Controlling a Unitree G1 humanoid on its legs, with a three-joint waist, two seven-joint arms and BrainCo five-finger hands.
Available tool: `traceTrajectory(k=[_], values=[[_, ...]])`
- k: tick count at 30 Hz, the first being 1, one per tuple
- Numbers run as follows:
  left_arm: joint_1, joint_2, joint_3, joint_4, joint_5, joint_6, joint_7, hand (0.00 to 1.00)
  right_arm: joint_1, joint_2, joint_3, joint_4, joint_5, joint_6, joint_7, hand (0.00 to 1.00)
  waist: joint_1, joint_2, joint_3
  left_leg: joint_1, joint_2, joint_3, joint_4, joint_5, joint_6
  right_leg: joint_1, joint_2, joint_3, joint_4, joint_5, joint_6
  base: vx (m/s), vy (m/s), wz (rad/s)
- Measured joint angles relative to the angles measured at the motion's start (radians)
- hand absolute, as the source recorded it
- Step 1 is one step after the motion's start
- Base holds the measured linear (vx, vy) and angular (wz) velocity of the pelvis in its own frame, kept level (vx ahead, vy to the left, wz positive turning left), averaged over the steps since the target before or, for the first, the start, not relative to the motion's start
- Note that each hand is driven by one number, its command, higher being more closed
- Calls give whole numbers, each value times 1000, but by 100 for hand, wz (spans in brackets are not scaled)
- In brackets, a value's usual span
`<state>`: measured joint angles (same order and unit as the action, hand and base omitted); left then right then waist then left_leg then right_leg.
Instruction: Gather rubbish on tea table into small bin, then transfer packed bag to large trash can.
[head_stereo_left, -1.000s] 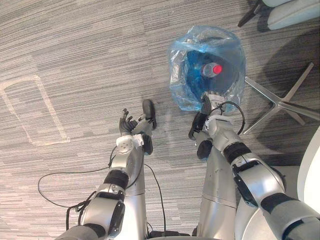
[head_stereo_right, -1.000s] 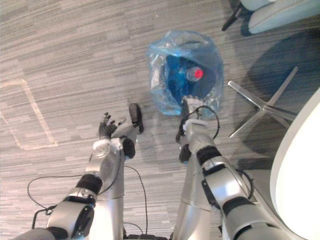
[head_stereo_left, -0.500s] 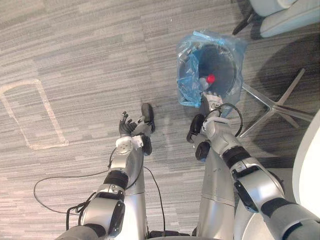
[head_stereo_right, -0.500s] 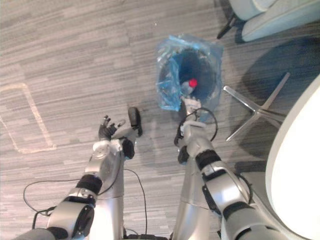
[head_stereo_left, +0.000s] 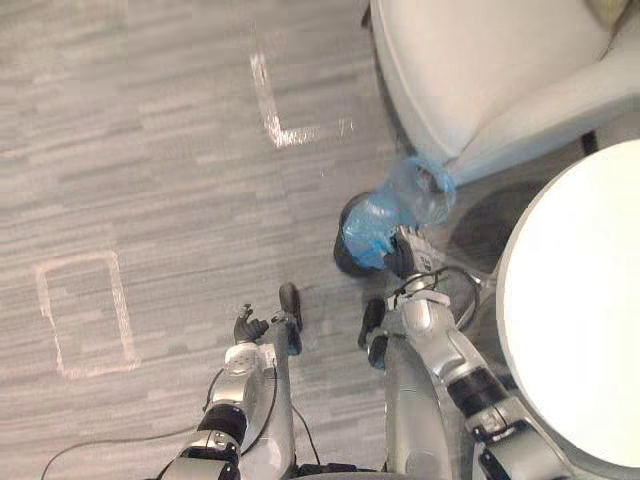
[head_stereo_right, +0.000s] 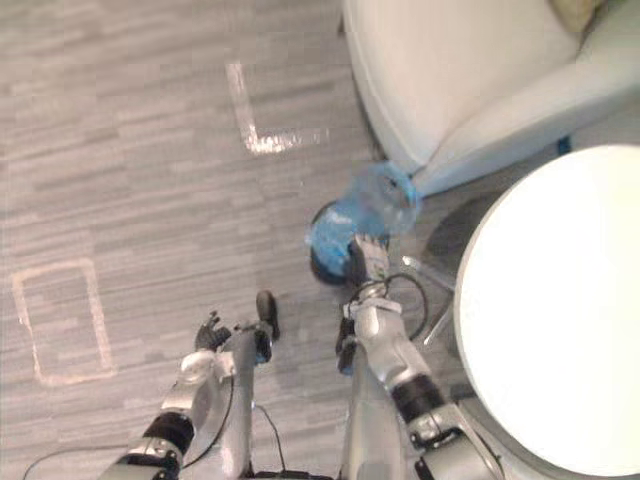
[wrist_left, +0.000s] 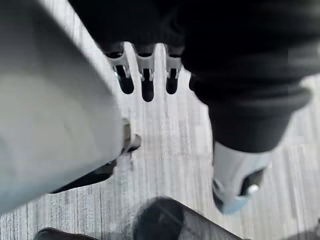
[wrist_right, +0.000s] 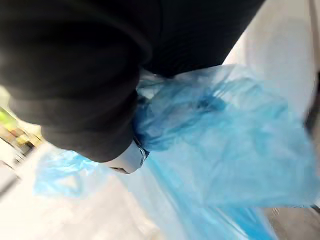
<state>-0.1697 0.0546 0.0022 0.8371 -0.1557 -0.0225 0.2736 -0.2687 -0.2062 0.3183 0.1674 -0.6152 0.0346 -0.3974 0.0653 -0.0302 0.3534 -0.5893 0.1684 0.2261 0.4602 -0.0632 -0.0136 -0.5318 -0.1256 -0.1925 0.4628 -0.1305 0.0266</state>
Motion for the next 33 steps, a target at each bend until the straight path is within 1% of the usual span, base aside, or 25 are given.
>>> traceTrajectory(k=[1,3,5,7,8,10,12,13,14,18,20,21,23,26,28,30,32,33], values=[[12,0,0,3,1,3,-1,0,10,8,0,-5,1,-7,1,100,-2,-3,-10,16,0,2,-8,0,0,15,2,0,-11,2,1,157,-16,-13],[51,-2,-2,29,20,18,-4,0,71,27,0,-39,12,-30,20,100,-6,-17,-62,97,-5,12,-58,2,-3,97,9,1,-76,16,0,166,-5,-9],[62,-4,-5,58,30,22,-6,0,97,41,-1,-37,28,-39,33,100,-9,-19,-86,146,-10,13,-89,5,-7,146,16,1,-122,28,1,153,3,-9],[74,-6,-24,104,59,30,-23,0,127,46,-1,-33,33,-56,59,100,-14,-17,-133,198,-20,9,-137,11,-16,216,26,3,-213,60,10,168,21,-9],[75,-6,-24,112,61,30,-23,0,127,45,-1,-33,38,-57,65,100,-15,-17,-135,209,-22,9,-146,13,-16,228,28,4,-229,67,11,144,39,-6],[80,0,-24,126,74,30,-24,0,129,34,-4,-31,65,-65,84,100,-17,-18,-141,253,-31,8,-173,17,-16,294,36,9,-306,102,19,121,51,-10],[99,13,-26,127,77,31,-26,0,131,21,-3,-31,79,-69,107,100,-23,-16,-162,291,-47,4,-205,24,-13,347,38,14,-376,130,28,135,56,-8],[114,23,-34,120,77,31,-26,0,132,6,-3,-31,107,-79,126,100,-25,-14,-176,319,-58,3,-223,25,-12,381,37,19,-410,143,33,78,27,-6],[121,27,-36,114,77,32,-26,0,133,3,-3,-31,114,-80,130,100,-26,-14,-183,327,-59,3,-230,25,-12,388,36,21,-420,146,34,93,32,-9],[181,66,-82,-16,94,30,-38,0,139,-11,-2,-37,180,-108,171,100,-26,-13,-233,390,-82,3,-288,41,-12,432,28,40,-452,155,41,39,26,-9],[205,78,-119,-144,95,29,-41,0,139,-32,0,-46,206,-126,192,100,-26,-9,-244,418,-96,-15,-327,58,-15,438,22,47,-452,159,42,-26,17,-7],[207,80,-123,-174,95,28,-41,0,140,-37,0,-46,210,-130,198,100,-26,-9,-244,424,-99,-20,-334,61,-18,440,21,48,-453,160,42,-44,23,-4],[225,93,-163,-327,95,23,-42,0,146,-54,0,-72,245,-133,218,100,-26,-10,-247,451,-109,-26,-372,70,-18,446,17,59,-456,160,43,-70,29,-9],[246,115,-194,-486,96,5,-45,0,160,-87,3,-144,292,-148,240,100,-28,-7,-257,476,-118,-31,-423,80,-34,447,13,71,-468,166,52,-49,18,-16],[260,152,-209,-598,110,-15,-45,0,162,-118,12,-182,339,-163,257,100,-31,-6,-272,498,-129,-42,-461,93,-33,450,7,81,-469,171,54,-5,31,-16],[261,196,-235,-673,133,-22,-45,0,161,-145,28,-196,363,-173,270,100,-40,-4,-280,522,-132,-44,-489,109,-32,464,7,86,-472,176,49,10,14,-3],[262,212,-242,-698,158,-31,-44,0,161,-159,50,-196,418,-175,289,100,-43,-4,-306,525,-134,-44,-510,122,-27,464,8,86,-478,178,48,16,4,0],[261,218,-248,-710,164,-34,-43,0,161,-159,51,-197,434,-175,297,100,-44,-4,-308,529,-135,-44,-516,130,-19,466,9,86,-484,180,49,48,3,0]])
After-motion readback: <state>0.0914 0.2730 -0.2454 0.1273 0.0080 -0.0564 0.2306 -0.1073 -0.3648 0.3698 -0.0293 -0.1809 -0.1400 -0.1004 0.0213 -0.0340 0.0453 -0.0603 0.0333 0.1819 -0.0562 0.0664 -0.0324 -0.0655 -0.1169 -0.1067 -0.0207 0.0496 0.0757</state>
